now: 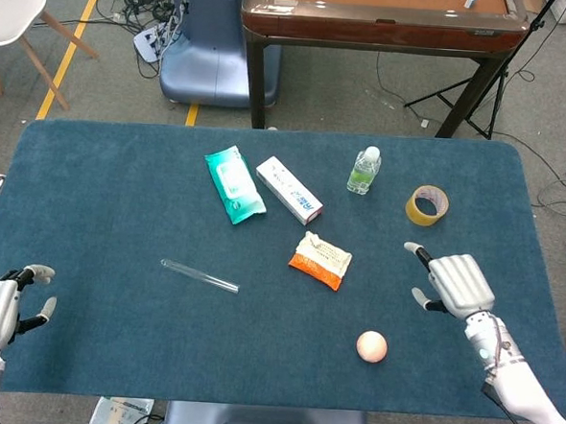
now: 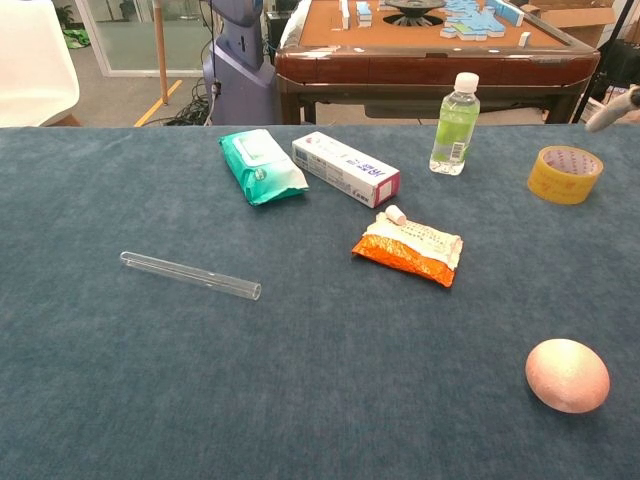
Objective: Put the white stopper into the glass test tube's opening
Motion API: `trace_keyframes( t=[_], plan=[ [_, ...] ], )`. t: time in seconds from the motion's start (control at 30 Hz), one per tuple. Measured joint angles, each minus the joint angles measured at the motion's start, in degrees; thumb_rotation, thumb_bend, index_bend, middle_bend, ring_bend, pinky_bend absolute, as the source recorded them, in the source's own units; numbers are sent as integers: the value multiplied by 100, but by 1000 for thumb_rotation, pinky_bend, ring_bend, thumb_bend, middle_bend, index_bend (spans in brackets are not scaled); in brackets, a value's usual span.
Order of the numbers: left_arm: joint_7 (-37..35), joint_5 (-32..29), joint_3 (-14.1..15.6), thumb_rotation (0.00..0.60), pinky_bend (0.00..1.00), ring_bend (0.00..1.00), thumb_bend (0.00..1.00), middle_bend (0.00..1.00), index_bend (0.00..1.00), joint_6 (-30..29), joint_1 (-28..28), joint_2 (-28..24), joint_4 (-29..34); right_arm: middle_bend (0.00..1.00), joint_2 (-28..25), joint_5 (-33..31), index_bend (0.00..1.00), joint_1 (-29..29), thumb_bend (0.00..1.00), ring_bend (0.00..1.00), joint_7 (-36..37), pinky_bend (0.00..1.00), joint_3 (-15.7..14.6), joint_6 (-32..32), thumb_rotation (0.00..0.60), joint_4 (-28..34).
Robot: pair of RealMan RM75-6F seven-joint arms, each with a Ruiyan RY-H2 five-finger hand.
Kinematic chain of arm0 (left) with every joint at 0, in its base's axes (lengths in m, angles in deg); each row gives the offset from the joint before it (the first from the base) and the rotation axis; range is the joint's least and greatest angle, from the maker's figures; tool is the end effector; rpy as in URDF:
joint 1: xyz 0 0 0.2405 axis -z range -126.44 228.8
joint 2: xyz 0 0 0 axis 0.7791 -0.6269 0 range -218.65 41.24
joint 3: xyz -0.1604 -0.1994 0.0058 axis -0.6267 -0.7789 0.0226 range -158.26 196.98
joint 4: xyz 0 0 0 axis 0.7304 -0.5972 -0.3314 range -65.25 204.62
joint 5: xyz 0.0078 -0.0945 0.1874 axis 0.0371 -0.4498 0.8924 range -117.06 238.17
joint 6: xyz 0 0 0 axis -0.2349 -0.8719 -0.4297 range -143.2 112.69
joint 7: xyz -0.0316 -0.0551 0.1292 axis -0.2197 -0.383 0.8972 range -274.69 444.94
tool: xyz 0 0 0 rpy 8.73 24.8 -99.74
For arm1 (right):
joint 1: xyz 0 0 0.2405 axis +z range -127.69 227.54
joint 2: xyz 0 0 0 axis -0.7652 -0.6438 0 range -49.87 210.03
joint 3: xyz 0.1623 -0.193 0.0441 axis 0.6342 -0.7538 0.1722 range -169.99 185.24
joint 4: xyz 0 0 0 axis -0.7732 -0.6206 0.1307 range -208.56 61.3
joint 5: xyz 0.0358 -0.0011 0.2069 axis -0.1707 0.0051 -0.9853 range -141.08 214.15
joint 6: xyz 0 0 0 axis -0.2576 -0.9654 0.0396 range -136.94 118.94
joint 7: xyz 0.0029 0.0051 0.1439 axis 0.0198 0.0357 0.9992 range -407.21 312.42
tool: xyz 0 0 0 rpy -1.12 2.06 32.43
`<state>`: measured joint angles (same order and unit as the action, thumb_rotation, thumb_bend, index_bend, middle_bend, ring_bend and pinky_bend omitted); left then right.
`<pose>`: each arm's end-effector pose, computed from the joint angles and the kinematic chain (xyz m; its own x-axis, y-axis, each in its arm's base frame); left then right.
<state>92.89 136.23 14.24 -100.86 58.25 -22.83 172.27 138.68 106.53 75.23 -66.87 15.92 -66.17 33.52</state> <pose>-0.2853 0.1950 0.1478 0.3096 -0.0199 0.9507 0.9456 0.1119 -0.3056 -0.2229 -0.2759 0.1215 0.5361 -0.2697 0.7999 -0.8423 -0.2330 0.4860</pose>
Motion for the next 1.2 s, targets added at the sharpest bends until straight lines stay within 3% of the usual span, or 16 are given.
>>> trace_keyframes(
  t=[0.2,0.47,0.9,1.2],
  plan=[
    [-60,34,46,600,466,378,309,429,389,-53,-104,-41,-13,1000,448,-952,167,729,518,1000,-648,1000,68,655,600,-11],
    [-96,71,107,600,466,380,309,429,389,-78,-211,-86,0,1000,1178,-1879,132,1560,618,1000,-1343,1000,49,973,600,-351],
    [-122,149,126,600,466,394,309,429,389,-112,-310,-138,44,1000,2141,-3368,106,2599,627,1000,-1787,1000,-47,1193,600,-1321],
    [-124,171,131,600,466,394,309,429,389,-110,-353,-148,39,1000,2517,-3816,103,2994,628,1000,-1670,1000,-176,1437,600,-1865]
  ],
)
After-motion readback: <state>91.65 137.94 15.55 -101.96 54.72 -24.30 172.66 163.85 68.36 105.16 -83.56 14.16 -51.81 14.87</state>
